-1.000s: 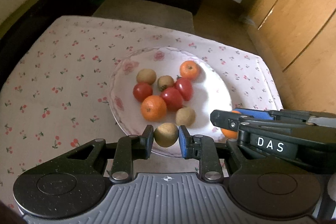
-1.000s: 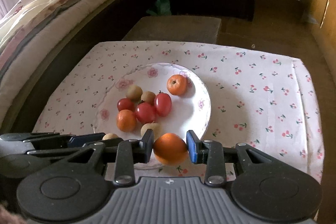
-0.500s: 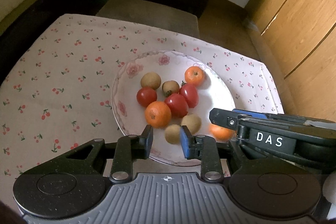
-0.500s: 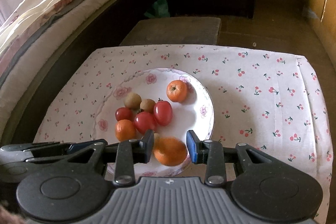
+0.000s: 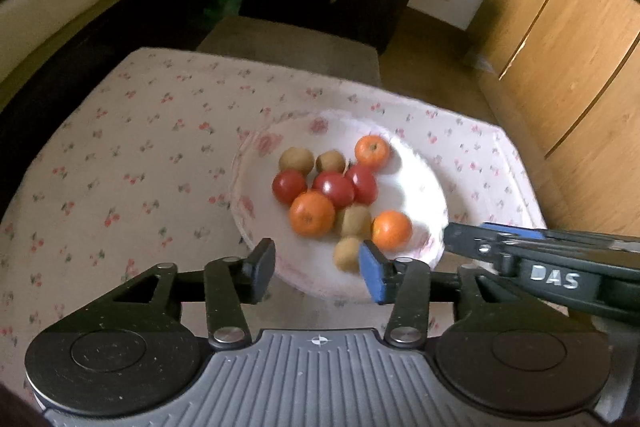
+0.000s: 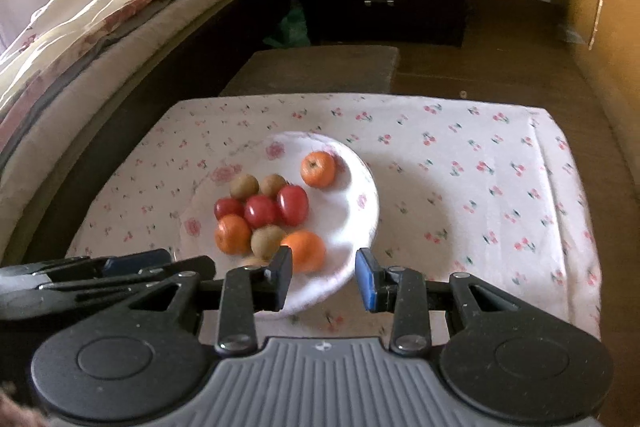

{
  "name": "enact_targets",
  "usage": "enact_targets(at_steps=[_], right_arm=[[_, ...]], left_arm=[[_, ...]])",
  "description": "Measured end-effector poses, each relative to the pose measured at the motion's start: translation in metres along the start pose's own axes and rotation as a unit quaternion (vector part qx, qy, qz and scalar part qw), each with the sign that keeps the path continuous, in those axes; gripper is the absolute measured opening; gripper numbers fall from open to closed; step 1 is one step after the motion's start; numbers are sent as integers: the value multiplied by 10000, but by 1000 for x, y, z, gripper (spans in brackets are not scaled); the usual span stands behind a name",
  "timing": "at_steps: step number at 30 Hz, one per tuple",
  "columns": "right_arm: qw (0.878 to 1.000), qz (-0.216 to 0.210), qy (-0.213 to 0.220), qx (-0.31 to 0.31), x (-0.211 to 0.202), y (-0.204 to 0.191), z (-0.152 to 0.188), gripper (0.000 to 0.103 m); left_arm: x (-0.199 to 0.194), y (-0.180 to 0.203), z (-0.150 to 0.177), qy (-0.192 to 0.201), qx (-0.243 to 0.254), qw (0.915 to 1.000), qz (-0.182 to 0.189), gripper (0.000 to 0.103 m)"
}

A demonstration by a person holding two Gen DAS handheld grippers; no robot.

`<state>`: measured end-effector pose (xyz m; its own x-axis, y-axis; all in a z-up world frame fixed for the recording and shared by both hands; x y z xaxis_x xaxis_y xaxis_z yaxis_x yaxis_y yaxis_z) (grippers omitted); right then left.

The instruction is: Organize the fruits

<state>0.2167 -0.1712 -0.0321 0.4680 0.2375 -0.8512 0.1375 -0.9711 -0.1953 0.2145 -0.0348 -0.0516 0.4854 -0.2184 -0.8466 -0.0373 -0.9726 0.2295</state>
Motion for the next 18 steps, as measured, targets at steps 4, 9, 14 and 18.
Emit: enact_targets(at_steps=[4, 9, 14, 18], right_arm=[[9998, 79, -137, 143, -6, 6, 24, 36], [9992, 113, -322, 222, -10, 6, 54, 37], [9993, 32, -248, 293, -26, 1, 69, 39], [9994, -7, -203, 275, -39, -7, 81, 41]], left_arm=[[-3, 2, 20, -57, 57, 9999, -117, 66], [-12, 5, 43, -100, 92, 9998, -142, 72], [-23, 2, 61, -110, 86, 9996, -229, 77], [-32, -1, 72, -56, 148, 9988, -466, 85]])
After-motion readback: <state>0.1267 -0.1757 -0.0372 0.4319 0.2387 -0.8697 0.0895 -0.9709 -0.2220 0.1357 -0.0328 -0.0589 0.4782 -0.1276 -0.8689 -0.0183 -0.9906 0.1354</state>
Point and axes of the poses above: each gripper's, at about its wrist camera, not at the fingertips, and x roughly the way its jaws point, y to its right, z to its underside, the point moved 8 cm from there along x, roughly the way its jaws point, and after that the axes turned 6 degrees about -y, right-handed, at the moved point
